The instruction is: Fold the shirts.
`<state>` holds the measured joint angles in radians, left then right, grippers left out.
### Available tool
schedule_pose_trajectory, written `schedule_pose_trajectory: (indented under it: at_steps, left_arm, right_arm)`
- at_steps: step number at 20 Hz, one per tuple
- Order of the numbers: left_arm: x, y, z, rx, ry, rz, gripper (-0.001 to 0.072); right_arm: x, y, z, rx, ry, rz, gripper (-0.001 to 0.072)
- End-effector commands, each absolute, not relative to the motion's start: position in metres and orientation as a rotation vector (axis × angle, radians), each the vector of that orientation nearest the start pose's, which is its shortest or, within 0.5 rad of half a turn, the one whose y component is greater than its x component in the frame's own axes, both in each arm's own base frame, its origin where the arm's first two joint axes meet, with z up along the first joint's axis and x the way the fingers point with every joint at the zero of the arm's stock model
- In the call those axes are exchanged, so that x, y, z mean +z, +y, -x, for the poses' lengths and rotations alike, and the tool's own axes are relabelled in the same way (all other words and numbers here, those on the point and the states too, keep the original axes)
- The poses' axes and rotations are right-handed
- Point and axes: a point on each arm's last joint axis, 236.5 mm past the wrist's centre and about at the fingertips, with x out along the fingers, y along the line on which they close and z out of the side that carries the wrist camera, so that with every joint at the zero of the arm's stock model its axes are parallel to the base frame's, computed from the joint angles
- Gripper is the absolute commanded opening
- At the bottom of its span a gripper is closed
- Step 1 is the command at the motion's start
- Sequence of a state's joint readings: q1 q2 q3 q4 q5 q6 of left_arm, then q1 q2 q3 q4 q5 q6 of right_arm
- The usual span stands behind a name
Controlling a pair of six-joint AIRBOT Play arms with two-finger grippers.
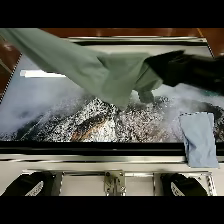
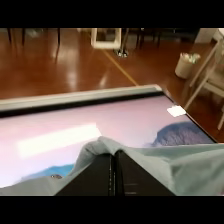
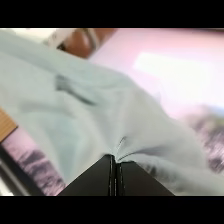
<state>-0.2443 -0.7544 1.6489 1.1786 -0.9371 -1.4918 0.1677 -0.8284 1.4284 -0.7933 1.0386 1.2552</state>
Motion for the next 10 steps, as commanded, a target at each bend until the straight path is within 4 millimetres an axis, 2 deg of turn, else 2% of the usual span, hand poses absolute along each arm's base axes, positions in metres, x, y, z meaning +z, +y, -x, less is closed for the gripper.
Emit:
schedule_pose_trajectory:
  at_steps: [1, 2, 5, 7, 10]
  left_arm:
    - [0.495, -0.09, -0.222, -0.388, -0.011, 0.097, 0.0034]
    - [0.477, -0.076, -0.223, -0.325, 0.059, 0.069, 0.0034]
    - [0.408, -0.043, -0.229, -0.181, 0.327, -0.021, 0.0034]
    - [0.365, -0.044, -0.236, -0.172, 0.463, -0.041, 0.0034]
    - [0.304, -0.061, -0.253, -0.216, 0.611, -0.039, 0.0034]
  right_arm:
    - [0.415, 0.158, -0.251, 0.659, 0.238, -0.147, 0.0061]
    - [0.407, 0.151, -0.243, 0.631, 0.274, -0.128, 0.0061]
    - [0.362, 0.127, -0.23, 0.533, 0.462, -0.061, 0.0062]
    - [0.339, 0.121, -0.233, 0.503, 0.553, -0.05, 0.0061]
    - [0.306, 0.127, -0.261, 0.498, 0.651, -0.066, 0.0062]
